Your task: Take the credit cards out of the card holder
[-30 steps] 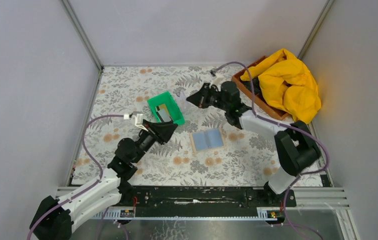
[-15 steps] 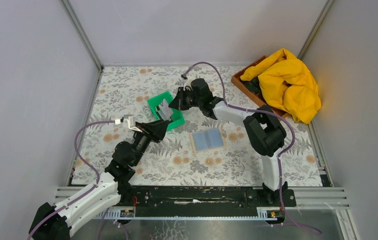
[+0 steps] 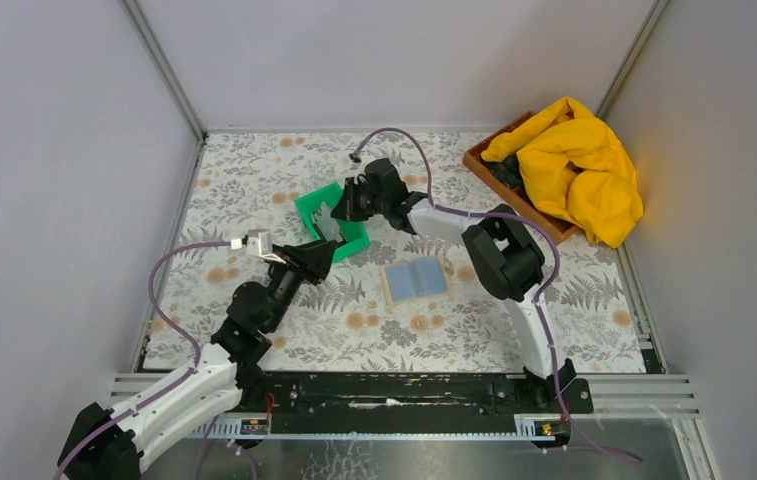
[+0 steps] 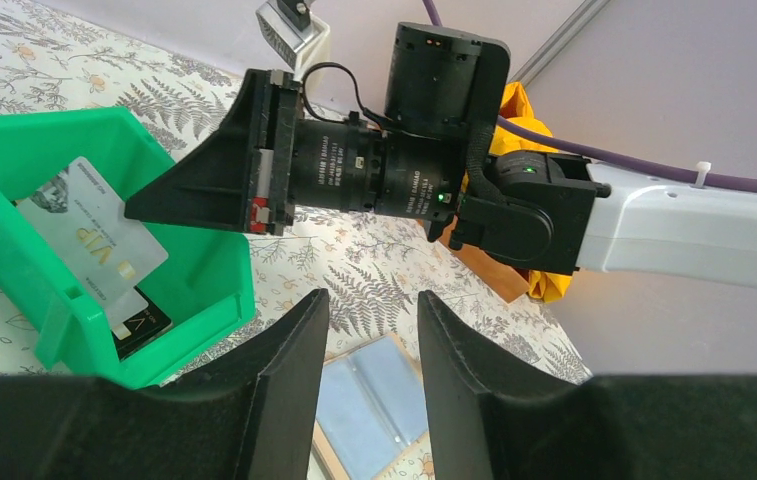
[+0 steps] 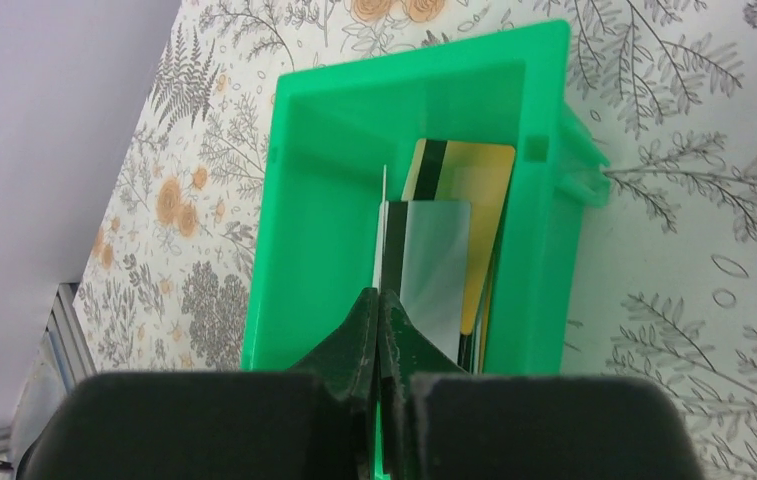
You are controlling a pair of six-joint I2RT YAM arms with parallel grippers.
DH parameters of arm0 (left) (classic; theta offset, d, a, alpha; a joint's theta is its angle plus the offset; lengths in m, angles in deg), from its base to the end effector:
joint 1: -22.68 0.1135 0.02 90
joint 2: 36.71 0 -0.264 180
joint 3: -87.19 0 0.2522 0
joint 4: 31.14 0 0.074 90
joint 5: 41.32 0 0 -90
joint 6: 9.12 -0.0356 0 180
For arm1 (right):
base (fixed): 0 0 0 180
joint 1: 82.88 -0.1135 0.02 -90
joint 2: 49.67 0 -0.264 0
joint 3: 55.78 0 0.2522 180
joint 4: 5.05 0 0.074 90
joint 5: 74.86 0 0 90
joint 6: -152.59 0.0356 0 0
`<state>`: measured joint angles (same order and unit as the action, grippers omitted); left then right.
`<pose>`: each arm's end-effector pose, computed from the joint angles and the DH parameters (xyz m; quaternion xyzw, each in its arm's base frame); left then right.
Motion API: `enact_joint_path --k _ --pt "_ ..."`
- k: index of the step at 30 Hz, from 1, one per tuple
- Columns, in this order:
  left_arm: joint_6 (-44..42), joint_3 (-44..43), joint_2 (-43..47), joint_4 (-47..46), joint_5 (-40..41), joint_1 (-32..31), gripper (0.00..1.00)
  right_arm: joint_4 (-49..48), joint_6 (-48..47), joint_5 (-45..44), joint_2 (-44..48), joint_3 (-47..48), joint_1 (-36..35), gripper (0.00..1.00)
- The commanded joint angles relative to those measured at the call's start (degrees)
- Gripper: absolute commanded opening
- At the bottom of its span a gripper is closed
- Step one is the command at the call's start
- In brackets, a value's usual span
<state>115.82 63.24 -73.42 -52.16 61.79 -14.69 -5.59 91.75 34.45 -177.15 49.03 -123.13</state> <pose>0.1335 -0.0918 0.2312 -0.0725 0.6518 -0.3829 0.6506 0.3840 0.3405 0.1853 -0.1722 0.8050 0.4277 0.3732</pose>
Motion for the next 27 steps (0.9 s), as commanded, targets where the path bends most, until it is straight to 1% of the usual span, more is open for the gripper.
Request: enact_joint_path --k 1,4,12,20,21,24,26,27 --pt "-1.5 0.4 0.1 -0.9 1.4 -0.3 0.45 0.3 -0.2 -2.9 -1.5 6.1 -1.5 0.0" --pt "-1.5 0.5 0.3 -0.9 1.3 -0.2 0.45 0.4 0.3 -4.4 -2.7 7.5 -1.7 0.0" --pt "-1.4 0.3 0.0 -0.5 1.1 -0.3 0.45 0.6 1.1 -4.5 -5.3 8.9 -2.3 0.0" --pt "-1.5 0.1 -0.3 -0.1 1.4 -0.3 0.45 1.6 -0.1 -4.6 -5.2 8.4 -2.8 0.0" --pt "-1.5 0.1 -0.3 -0.1 1.4 -0.3 0.45 1.6 -0.3 -4.6 -5.0 8.3 -2.8 0.09" --pt "-1.6 0.0 -0.7 -0.2 1.4 -0.2 0.45 1.1 -0.9 -4.4 -4.1 7.7 -2.8 0.25" --pt "-1.6 0.0 -1.0 -0.3 1.2 -0.3 0.45 1.0 -1.3 -4.5 -3.2 7.4 -2.8 0.31" --pt "-1.6 0.0 -1.1 -0.3 1.2 -0.3 0.45 0.9 -1.5 -4.7 -2.7 7.2 -3.0 0.32"
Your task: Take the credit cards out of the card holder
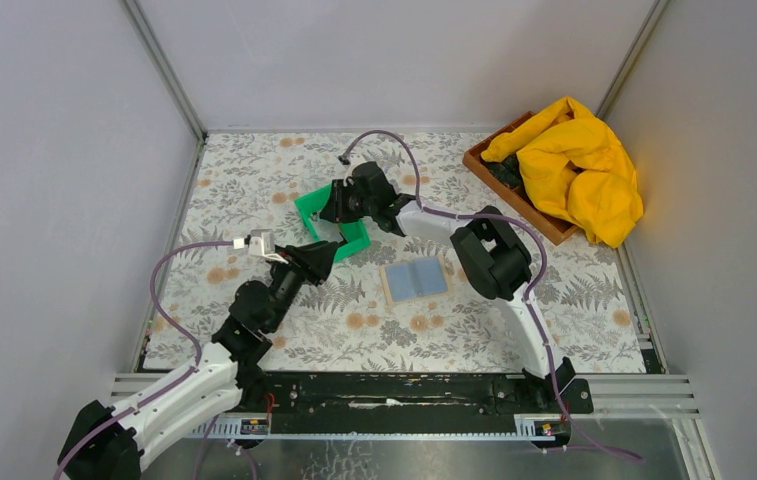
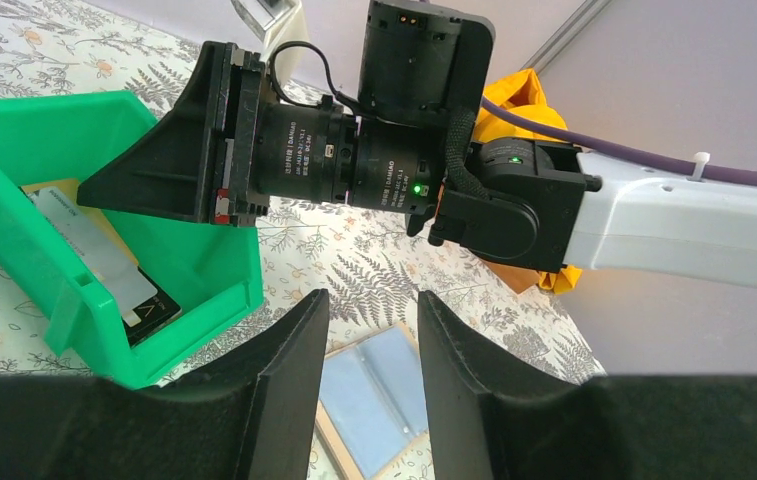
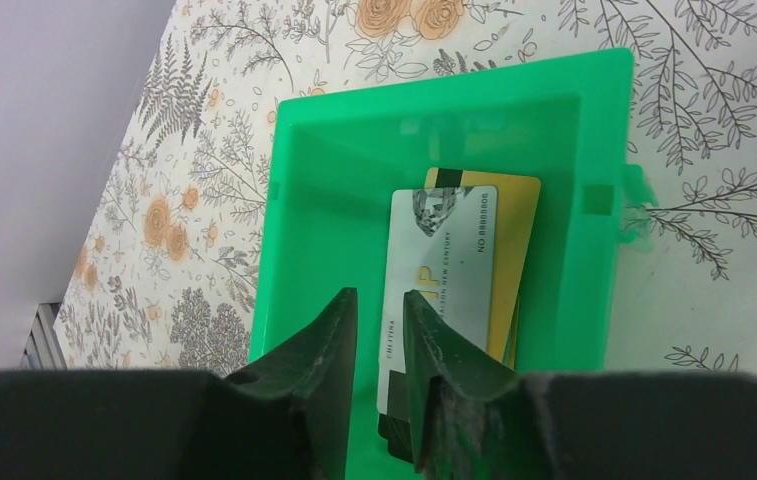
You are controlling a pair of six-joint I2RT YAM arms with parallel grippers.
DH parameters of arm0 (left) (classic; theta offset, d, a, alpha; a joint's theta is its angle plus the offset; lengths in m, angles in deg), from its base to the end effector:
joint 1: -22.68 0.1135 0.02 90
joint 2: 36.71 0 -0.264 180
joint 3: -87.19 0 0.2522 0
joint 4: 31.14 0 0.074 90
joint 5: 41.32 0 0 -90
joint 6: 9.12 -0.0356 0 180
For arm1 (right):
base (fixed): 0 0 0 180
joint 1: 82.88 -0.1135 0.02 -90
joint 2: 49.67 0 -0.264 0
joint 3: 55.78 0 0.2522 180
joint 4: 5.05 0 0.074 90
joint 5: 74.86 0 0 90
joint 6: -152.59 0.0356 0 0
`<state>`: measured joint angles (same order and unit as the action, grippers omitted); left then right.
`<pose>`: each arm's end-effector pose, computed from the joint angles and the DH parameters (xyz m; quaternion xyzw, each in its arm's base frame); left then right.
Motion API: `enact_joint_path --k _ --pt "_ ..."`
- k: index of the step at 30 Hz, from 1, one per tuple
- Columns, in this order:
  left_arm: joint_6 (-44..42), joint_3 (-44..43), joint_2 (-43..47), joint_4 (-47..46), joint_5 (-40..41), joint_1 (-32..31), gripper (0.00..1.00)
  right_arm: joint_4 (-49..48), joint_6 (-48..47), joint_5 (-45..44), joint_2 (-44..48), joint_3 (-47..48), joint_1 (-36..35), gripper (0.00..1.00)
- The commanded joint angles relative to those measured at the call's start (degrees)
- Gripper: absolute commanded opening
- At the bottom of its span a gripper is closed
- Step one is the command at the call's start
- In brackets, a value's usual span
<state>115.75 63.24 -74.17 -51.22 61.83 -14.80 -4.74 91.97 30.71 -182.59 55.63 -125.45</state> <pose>0.1348 -0.0931 0.2276 -0.0704 0.6628 -0.3762 0.6436 0.3875 0.3689 0.1741 -0.1697 0.8064 0.4170 0.3835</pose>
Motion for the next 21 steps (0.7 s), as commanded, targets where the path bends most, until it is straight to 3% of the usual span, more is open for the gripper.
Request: enact_joint_path --k 1,10,19,21 --pt "-1.6 -0.1 -0.5 -1.3 1.1 -0.1 0.45 0.2 -2.1 -1.3 3.2 0.5 -0.7 0.32" --pt "-1.7 -0.2 -1.1 -1.3 0.7 -0.1 0.45 -0.1 -7.4 -7.6 11.0 -4.6 -1.9 0.34" --pt "-2.6 -1.4 -5.6 -3.0 -3.1 -0.1 0.46 -3.6 -15.0 -17.2 33.0 -20.6 -1.6 0.34" --pt "-2.7 -1.6 -7.3 -3.7 -4.3 -0.2 0.41 -3.4 -15.3 -20.6 39.1 -26.1 -1.2 0.33"
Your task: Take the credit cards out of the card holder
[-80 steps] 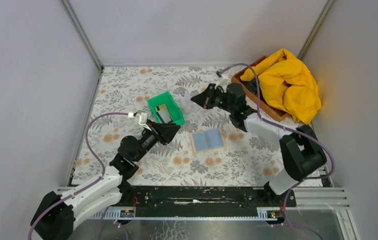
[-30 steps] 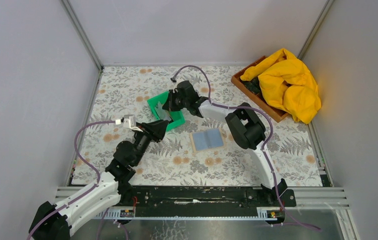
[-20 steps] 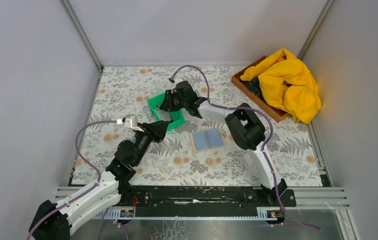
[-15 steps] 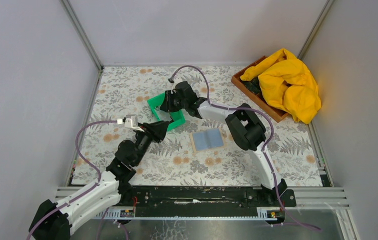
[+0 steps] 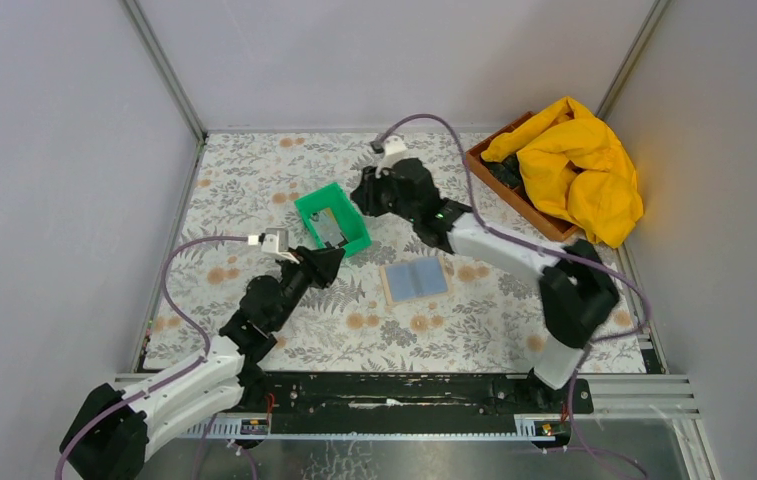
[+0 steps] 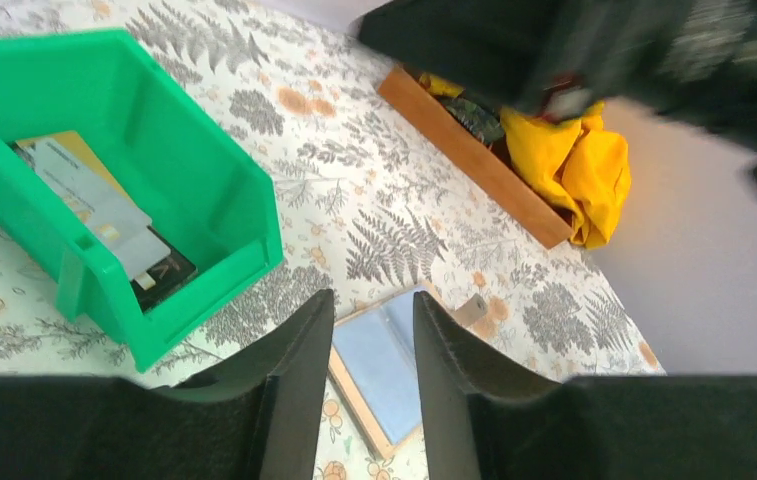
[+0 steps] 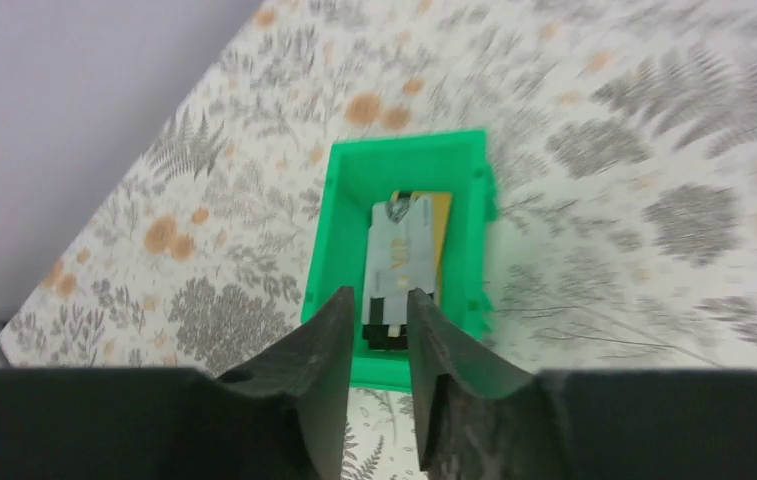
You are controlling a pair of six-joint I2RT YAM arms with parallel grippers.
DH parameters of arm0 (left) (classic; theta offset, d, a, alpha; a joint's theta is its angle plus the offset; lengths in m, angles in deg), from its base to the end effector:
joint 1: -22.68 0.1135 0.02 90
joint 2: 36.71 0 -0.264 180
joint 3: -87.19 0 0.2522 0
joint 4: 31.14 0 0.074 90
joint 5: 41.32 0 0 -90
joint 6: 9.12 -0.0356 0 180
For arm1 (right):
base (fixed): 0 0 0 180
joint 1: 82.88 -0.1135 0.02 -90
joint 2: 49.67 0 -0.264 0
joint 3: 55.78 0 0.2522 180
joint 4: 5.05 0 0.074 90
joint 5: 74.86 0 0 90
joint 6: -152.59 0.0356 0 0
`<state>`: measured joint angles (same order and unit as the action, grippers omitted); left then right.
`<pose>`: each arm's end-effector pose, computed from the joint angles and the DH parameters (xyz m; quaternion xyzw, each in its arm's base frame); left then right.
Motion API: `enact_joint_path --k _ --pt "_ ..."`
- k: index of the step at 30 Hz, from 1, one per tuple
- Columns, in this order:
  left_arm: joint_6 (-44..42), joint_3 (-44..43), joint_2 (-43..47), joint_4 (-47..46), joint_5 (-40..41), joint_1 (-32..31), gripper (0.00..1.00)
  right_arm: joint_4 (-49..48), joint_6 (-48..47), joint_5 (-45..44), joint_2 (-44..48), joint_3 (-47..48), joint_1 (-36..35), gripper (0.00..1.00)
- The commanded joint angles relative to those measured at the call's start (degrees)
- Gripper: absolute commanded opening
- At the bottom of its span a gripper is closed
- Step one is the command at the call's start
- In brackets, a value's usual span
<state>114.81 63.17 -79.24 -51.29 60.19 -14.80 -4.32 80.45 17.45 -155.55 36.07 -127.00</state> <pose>0.1420 -0.0999 0.2150 -0.0504 0.6953 -0.3597 0.6202 0.3169 0.3093 0.2784 -0.1919 0.7684 0.3279 0.5150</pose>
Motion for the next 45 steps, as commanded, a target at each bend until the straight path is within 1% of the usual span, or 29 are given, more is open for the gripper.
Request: enact_joint_path --k 1,2,3,4,5,6,8,10,12,16,19,24,26,31,39,45 --pt "-1.6 -1.7 -3.2 -4.2 -3.2 -0.3 0.37 -3.9 -3.3 -8.9 14.9 -9.9 0.8 0.3" --pt "-1.3 -1.8 -4.4 -4.8 -4.0 -0.3 0.32 -4.2 -2.2 -9.9 17.9 -14.0 1.4 0.24" --pt "-1.1 -1.8 -5.9 -5.8 -5.2 -0.4 0.25 -4.9 -0.7 -10.0 20.8 -18.5 2.3 0.13" --pt "-0.7 -2.0 -8.4 -7.3 -6.5 -0.5 0.18 -6.1 0.8 -10.0 24.2 -23.1 3.0 0.05" --pt "-0.5 -2.4 -10.3 -8.5 -8.0 -0.8 0.06 -7.4 1.8 -10.2 27.7 -29.1 3.7 0.0" --pt "-0.5 -3.0 -12.5 -9.1 -9.2 -1.3 0.01 -7.9 2.3 -11.1 30.6 -33.1 4.1 0.0" --pt "-1.2 -4.5 -16.2 -9.8 -9.9 -3.2 0.0 -7.3 2.6 -12.4 36.3 -39.3 4.5 0.0" --pt "-2.0 -6.1 -19.4 -9.9 -10.0 -5.6 0.0 -4.5 3.3 -13.2 40.7 -43.3 4.6 0.0" --pt "-2.4 -8.4 -23.5 -8.6 -9.7 -7.9 0.0 -2.4 3.7 -11.8 43.9 -46.5 4.7 0.0" --pt "-2.3 -12.7 -32.9 -6.9 -9.2 -11.0 0.0 -0.1 3.9 -9.5 46.6 -50.8 4.7 0.0" --pt "-0.6 -16.5 -38.4 -2.2 -6.4 -11.6 0.0 2.8 4.5 -10.8 47.2 -52.1 4.7 0.0" --pt "1.0 -20.9 -45.1 4.1 -4.6 -11.6 0.0 6.2 5.5 -12.7 43.4 -51.7 4.7 0.0" --pt "1.7 -22.1 -46.2 7.0 -3.6 -11.5 0.0 6.5 5.8 -12.9 41.4 -51.3 4.9 0.0" --pt "1.9 -23.6 -47.6 10.6 -1.7 -11.5 0.0 5.4 6.4 -13.3 38.3 -51.6 5.9 0.0" --pt "2.5 -26.3 -51.5 13.4 -2.7 -11.5 0.0 3.7 6.0 -12.5 36.1 -52.9 7.5 0.0" --pt "2.5 -26.6 -51.8 14.2 -2.2 -11.5 0.0 2.2 5.6 -10.8 33.1 -52.7 8.3 0.0"
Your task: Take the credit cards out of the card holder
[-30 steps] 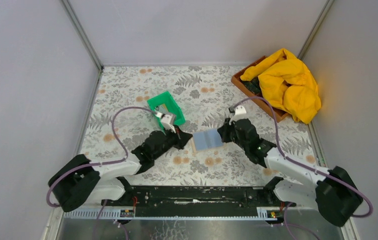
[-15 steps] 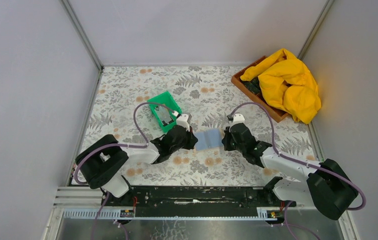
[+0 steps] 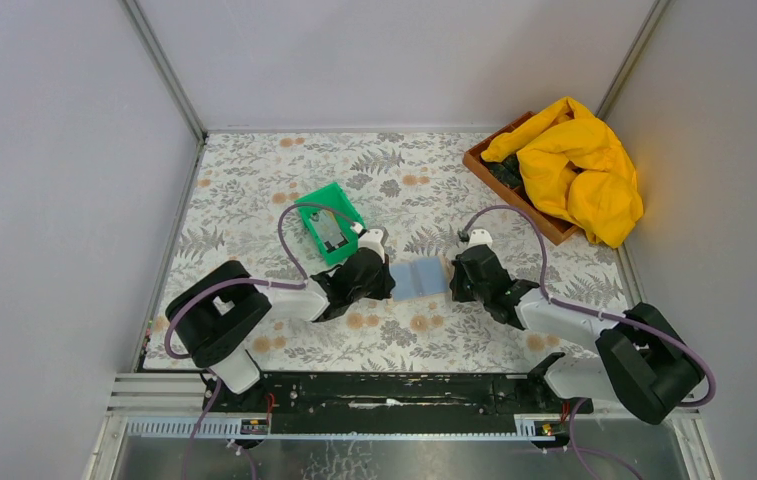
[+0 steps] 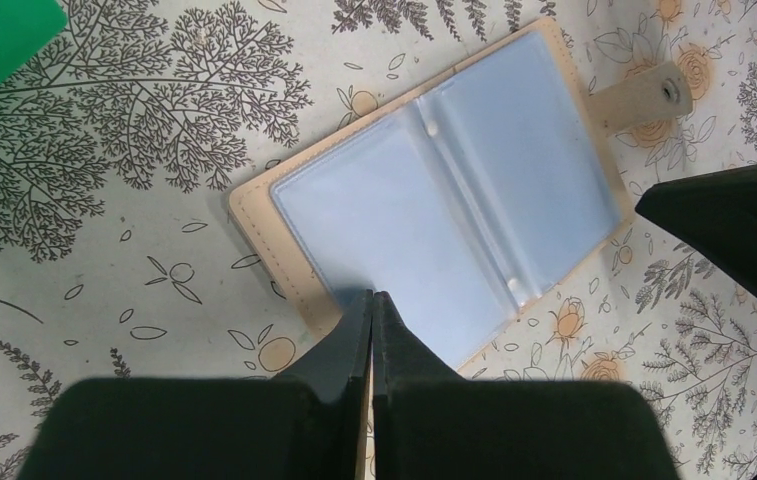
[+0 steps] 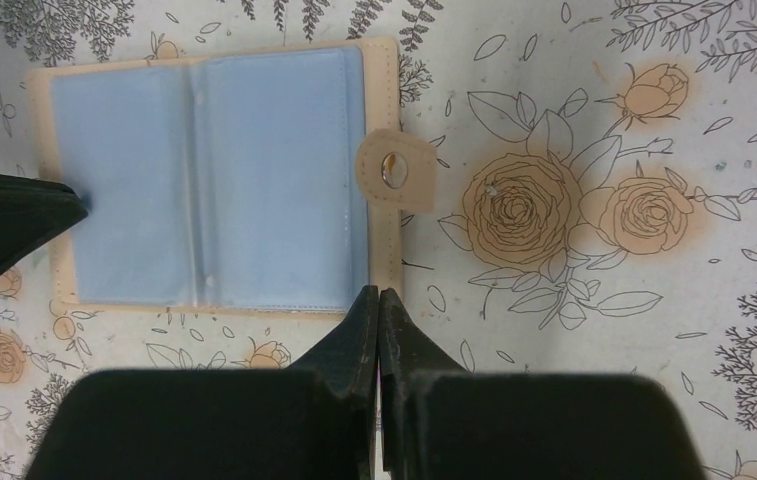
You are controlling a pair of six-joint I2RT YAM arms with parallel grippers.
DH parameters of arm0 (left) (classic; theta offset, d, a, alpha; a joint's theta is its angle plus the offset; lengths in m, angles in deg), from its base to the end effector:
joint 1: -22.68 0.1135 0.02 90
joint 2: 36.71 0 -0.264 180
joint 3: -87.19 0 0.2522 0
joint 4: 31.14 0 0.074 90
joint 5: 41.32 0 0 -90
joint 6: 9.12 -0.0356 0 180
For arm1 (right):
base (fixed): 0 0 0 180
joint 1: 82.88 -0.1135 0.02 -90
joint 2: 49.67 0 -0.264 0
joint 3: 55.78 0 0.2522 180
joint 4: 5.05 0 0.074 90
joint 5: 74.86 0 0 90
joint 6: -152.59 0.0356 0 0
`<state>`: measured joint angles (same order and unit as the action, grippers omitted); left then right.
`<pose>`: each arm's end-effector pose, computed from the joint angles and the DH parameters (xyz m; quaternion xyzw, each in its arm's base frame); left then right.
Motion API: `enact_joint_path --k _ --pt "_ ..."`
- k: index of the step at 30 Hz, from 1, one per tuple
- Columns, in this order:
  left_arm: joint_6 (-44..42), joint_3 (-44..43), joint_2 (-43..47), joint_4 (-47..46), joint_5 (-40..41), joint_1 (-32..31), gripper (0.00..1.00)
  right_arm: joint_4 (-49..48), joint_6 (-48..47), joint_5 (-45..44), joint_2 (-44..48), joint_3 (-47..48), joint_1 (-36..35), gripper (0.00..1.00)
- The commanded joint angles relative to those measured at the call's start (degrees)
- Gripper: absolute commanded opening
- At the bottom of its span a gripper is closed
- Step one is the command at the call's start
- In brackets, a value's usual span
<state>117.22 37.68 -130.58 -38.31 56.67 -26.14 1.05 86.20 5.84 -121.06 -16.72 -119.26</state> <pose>0.2047 -0.2264 0.1345 0.0663 0.8916 -0.2542 0.3689 0.1921 0.1344 0.1610 -0.0648 0.8958 0.1535 0.4120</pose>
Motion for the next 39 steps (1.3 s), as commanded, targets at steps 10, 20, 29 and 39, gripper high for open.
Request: enact_joint_path --k 10,20,29,39 --pt "0.0 -1.8 -1.2 1.8 1.1 -0.1 0.0 -4.7 -0.6 4.1 -5.8 1.2 0.9 0.0" --pt "0.0 -2.0 -1.7 1.9 0.7 0.3 0.0 -9.5 0.9 12.3 -6.1 0.9 0.9 0.0" --pt "0.0 -2.3 -2.0 2.1 0.1 0.5 0.0 -10.2 1.8 14.9 -9.3 2.7 0.9 0.0" --pt "0.0 -2.4 -1.8 2.6 -0.4 0.8 0.0 -11.7 3.1 18.8 -15.5 8.3 0.9 0.0"
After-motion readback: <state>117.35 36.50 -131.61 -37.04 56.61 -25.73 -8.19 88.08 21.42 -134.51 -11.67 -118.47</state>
